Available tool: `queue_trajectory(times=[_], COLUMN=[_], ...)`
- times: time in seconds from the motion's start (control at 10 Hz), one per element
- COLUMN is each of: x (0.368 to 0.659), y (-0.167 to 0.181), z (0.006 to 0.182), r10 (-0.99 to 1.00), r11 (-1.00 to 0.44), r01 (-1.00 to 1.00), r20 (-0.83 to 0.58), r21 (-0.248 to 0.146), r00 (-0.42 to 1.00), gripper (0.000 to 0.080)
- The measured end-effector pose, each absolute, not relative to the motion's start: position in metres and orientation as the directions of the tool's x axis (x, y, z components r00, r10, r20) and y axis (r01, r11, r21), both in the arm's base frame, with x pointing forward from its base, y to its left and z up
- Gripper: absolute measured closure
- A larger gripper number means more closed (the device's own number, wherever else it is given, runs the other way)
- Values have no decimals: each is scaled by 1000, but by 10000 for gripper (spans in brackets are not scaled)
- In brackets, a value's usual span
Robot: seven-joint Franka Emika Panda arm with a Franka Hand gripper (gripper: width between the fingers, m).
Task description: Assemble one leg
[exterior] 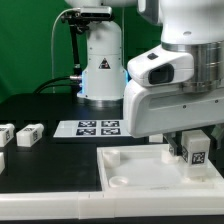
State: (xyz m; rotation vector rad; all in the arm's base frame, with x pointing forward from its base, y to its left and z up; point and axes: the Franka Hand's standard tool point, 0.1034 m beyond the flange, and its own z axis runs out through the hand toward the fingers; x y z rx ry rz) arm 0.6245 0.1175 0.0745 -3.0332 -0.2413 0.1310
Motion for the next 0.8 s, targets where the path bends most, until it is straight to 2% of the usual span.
queue_trajectory(times=[0.1,0.5,0.8], x=[625,625,624], y=[117,118,117], z=[74,74,74], r10=[162,126,-257], r11=[-983,-988,-961], r01=[153,118,-266], r20=[-78,-81,-107], r21=[-102,-100,-76], r00=[984,989,960], gripper=[509,509,509])
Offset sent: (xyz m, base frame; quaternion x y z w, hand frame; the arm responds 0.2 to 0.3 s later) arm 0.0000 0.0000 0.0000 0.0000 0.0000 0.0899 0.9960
